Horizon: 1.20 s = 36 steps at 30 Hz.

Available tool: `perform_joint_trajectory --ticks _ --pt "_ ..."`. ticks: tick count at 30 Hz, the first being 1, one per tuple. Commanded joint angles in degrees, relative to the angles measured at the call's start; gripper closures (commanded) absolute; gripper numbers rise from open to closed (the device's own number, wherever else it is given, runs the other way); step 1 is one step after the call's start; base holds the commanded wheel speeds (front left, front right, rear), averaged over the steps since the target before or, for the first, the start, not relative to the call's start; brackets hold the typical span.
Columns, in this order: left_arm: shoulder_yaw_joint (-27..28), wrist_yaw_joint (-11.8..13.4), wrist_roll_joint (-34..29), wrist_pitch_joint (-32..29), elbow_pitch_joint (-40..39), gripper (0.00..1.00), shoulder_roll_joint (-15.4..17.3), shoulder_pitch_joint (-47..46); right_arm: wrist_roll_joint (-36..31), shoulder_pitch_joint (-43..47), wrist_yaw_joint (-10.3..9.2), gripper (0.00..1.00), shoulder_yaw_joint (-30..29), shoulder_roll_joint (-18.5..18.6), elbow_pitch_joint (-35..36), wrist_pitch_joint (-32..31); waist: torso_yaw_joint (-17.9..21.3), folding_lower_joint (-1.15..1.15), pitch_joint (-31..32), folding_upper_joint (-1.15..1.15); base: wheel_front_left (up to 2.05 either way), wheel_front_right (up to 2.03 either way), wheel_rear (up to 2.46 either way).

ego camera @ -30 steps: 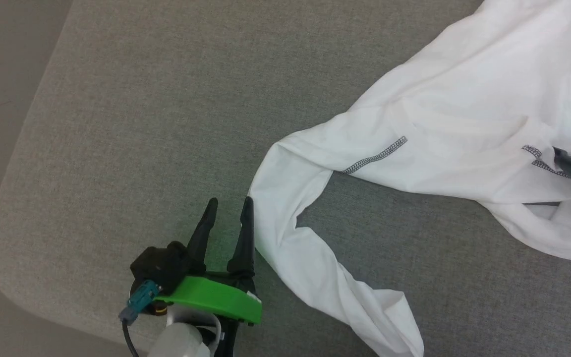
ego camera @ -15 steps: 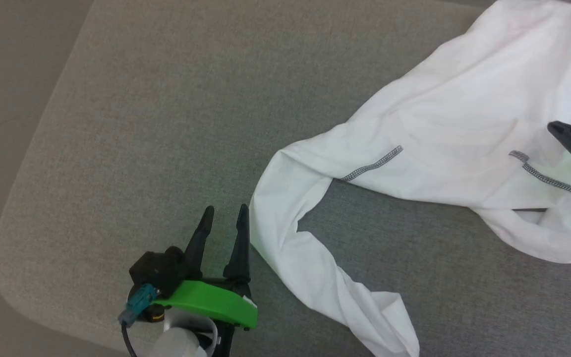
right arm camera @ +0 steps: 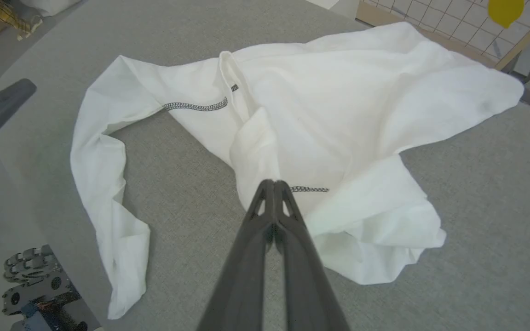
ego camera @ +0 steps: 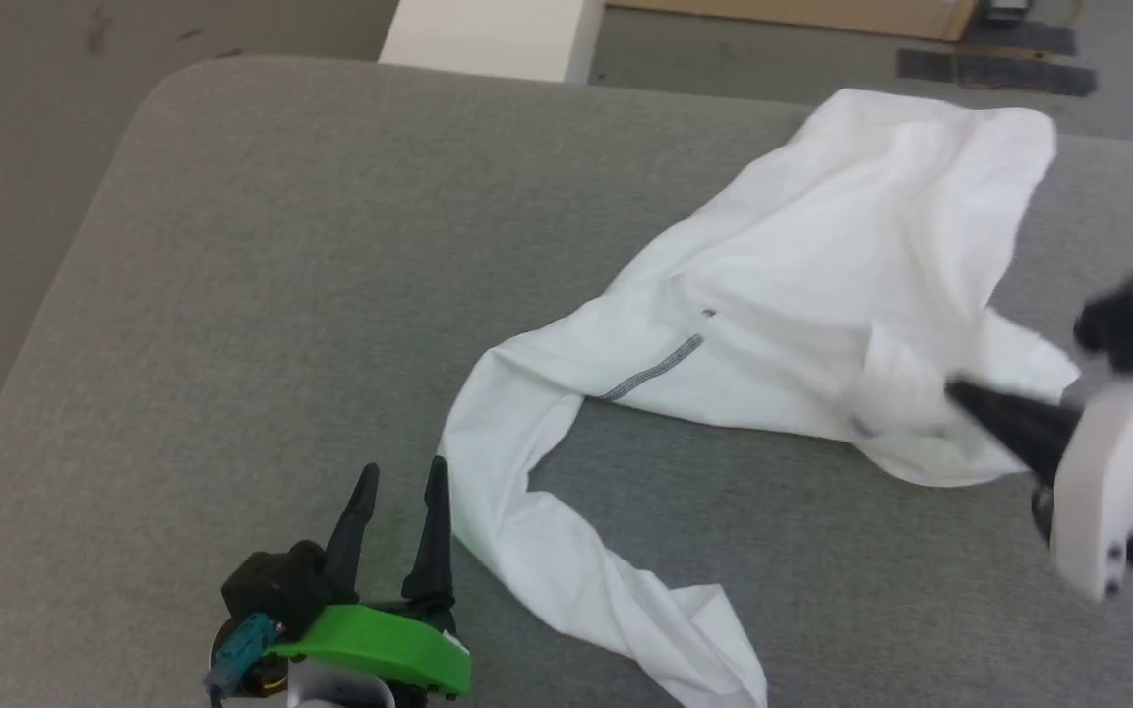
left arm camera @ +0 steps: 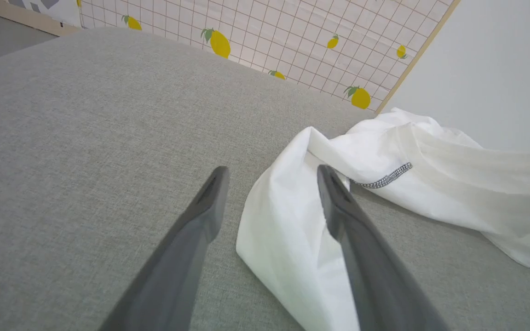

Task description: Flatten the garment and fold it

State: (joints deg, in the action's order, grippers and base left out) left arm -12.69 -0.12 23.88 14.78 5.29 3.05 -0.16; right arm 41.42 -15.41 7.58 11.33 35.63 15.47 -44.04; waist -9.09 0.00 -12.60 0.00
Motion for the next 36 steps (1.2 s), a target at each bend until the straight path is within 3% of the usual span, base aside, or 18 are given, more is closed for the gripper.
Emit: perform_joint_trajectory --ticks 1,7,13,14,15,20,26,30,33,36 --pt "0.4 -0.4 -0.4 0.2 -0.1 0.00 -0.2 0.7 0.5 3.9 -0.09 1.00 -1.2 -0.6 1.2 -1.0 3.5 0.00 2.5 0.00 0.00 0.00 0.00" --pt "0.7 -0.4 -0.3 0.2 -0.8 0.00 -0.2 1.3 -1.1 23.8 -0.09 1.00 -8.6 -3.6 4.8 -4.2 5.6 0.00 2.2 0.00 0.00 0.00 0.00" --pt "0.5 -0.7 -0.5 0.2 -0.1 0.00 -0.2 1.3 -6.7 32.8 -0.09 1.00 -8.7 -5.9 3.5 -0.9 6.7 0.00 1.9 0.00 0.00 0.00 0.00" --pt "0.6 -0.8 -0.5 0.2 0.0 0.00 -0.2 1.2 -7.3 32.9 -0.09 0.75 -8.4 -6.3 2.8 0.4 6.8 0.00 2.0 0.00 0.00 0.00 0.00" --pt "0.7 -0.9 -0.6 0.2 0.3 0.00 -0.2 1.1 -8.0 32.7 -0.09 0.02 -7.7 -6.7 2.0 1.9 6.9 0.00 2.1 0.00 0.00 0.00 0.00" --pt "0.9 -1.2 -0.9 0.2 0.8 0.00 -0.1 1.1 -7.3 29.9 -0.09 0.00 -7.0 -9.7 0.5 7.2 7.0 0.00 2.9 0.00 0.00 0.00 0.00" --pt "1.1 -1.1 -1.1 0.2 0.5 0.00 0.3 1.6 -4.8 26.2 -0.09 0.00 -13.6 -16.4 5.5 14.4 6.9 0.00 3.5 0.00 0.00 0.00 0.00" --pt "1.5 -0.8 -1.3 0.2 -0.5 0.00 0.6 2.3 -10.4 24.6 -0.09 0.00 -20.0 -22.8 8.5 23.9 7.1 0.00 3.8 0.00 0.00 0.00 0.00" --pt "1.8 -0.6 -1.6 0.2 -1.6 0.00 0.7 2.7 -16.9 23.8 -0.09 0.00 -25.1 -30.4 7.5 34.4 7.4 0.00 4.0 0.00 0.00 0.00 0.00" --pt "2.0 -0.6 -2.0 0.2 -2.4 0.00 0.7 3.2 -21.4 25.0 -0.09 0.00 -26.0 -32.5 4.6 42.3 7.7 0.00 4.2 0.00 0.00 0.00 0.00"
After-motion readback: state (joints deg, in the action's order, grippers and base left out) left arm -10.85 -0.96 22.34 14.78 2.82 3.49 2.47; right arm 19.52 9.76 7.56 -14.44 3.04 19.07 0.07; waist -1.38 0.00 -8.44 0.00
